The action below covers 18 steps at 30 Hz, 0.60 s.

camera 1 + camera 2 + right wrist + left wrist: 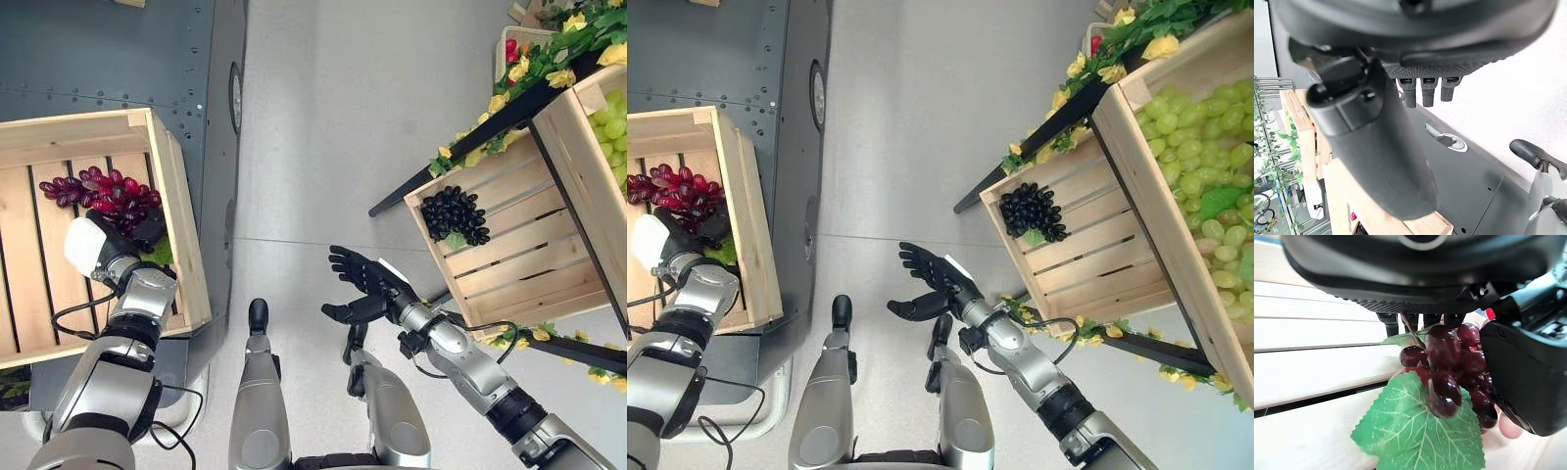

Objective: Pick up the fruits from the basket on one side to the basket on the other side

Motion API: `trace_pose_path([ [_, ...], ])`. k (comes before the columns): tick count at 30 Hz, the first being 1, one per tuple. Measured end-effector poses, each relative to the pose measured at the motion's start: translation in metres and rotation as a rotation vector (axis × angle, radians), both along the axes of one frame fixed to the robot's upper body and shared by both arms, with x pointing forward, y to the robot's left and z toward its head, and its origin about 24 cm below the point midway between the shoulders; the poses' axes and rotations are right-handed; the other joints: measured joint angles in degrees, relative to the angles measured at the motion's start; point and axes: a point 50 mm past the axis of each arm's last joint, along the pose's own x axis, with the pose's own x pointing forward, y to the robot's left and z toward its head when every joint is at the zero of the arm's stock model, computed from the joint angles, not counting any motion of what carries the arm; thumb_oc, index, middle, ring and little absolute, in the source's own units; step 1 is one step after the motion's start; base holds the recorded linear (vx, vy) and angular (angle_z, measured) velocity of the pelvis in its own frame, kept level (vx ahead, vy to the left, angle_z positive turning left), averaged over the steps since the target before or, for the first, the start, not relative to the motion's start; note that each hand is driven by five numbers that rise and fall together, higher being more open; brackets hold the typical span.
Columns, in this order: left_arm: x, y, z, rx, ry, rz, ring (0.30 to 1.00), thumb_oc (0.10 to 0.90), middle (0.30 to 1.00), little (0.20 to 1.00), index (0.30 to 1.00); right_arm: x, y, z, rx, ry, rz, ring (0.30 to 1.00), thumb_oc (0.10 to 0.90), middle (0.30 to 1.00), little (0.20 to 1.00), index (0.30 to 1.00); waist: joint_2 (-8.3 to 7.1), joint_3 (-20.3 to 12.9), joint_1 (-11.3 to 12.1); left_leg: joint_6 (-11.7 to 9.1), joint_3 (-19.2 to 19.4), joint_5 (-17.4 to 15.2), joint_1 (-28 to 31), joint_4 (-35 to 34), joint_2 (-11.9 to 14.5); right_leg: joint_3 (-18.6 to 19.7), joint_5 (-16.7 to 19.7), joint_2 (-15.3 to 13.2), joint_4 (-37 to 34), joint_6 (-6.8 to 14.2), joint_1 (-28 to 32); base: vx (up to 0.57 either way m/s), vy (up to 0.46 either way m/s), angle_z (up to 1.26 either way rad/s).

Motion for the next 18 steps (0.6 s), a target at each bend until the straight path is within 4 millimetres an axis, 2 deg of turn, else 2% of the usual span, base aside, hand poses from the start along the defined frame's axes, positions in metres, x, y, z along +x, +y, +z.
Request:
trace_pose_path([
  [5,0.0023,-0.0016,0.0012,0.049,0.048,-0.026,0.900,0.800,0.900,0.900,0.900,0.0001,-0.0001,-0.0001,0.000,0.001,-0.001,0.900,0.800,0.900,0.900,0.900,0.03,0.02,-0.04,0.02,0.67,0.01,-0.01,-0.03,-0.14,0.37,0.07,-0.33,0.14,0.13,-0.36,-0.01,0.028,-0.03],
  [7,0.0022,-0.0018,0.0005,0.049,0.054,-0.025,0.625,0.616,0.625,0.625,0.625,0.0001,-0.0002,-0.0003,0.000,0.001,-0.001,0.900,0.800,0.900,0.900,0.900,0.05,0.03,-0.12,0.02,0.76,0.01,-0.03,-0.05,-0.27,0.42,0.12,-0.47,0.14,0.21,-0.44,0.00,0.000,0.00],
  [8,0.0024,-0.0019,0.0005,0.047,0.058,-0.024,0.300,0.400,0.300,0.300,0.300,0.0002,-0.0002,-0.0003,0.000,0.001,-0.001,0.900,0.800,0.900,0.900,0.900,0.05,0.03,-0.16,0.02,0.78,0.01,-0.04,-0.08,-0.35,0.43,0.14,-0.56,0.14,0.25,-0.47,0.00,0.000,0.00],
  [18,0.0032,-0.0036,-0.0027,0.041,0.085,-0.037,0.300,0.400,0.300,0.300,0.300,0.0007,0.0003,0.0000,0.001,0.000,-0.006,0.900,0.800,0.900,0.900,0.900,0.11,0.05,-0.36,0.33,0.80,0.22,0.03,-0.26,-0.67,0.44,0.22,-0.87,0.16,0.42,-0.49,0.00,0.000,0.00],
])
